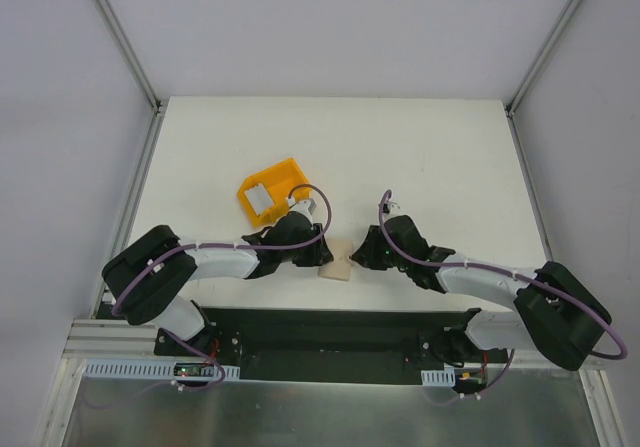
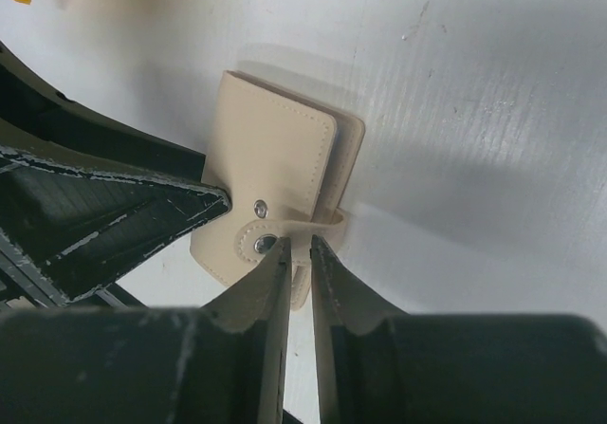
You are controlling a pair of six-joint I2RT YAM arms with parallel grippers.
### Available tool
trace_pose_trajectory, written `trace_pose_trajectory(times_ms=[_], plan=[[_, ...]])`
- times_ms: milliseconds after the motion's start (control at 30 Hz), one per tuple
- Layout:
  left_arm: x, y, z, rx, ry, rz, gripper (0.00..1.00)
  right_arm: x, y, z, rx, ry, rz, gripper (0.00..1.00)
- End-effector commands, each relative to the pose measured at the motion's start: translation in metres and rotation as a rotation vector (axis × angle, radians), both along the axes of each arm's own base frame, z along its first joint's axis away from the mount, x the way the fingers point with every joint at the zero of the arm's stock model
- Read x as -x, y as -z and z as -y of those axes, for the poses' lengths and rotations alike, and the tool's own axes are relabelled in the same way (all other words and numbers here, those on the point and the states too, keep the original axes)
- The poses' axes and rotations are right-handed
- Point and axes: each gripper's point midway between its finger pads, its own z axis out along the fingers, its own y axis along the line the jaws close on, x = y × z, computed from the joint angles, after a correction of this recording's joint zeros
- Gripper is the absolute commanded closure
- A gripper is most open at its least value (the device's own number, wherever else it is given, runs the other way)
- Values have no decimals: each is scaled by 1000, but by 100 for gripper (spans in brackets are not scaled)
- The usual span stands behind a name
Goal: Put the credit cards into the card holder
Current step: Close the card holder at the center of the board.
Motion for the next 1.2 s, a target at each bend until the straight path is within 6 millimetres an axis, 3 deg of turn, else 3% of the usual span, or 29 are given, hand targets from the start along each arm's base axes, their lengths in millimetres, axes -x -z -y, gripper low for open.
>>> trace_pose_trajectory(times_ms=[0,667,1167], plan=[[18,28,-17,-111,31,-67,61,-14,-24,-17,-57,-28,60,83],[18,28,-15,-105,33,-70,61,-11,-13,-33,-75,-75,15,82],[21,29,-15,-90,12,-94,61,-4,-8,-30,-32,-51,3,82]])
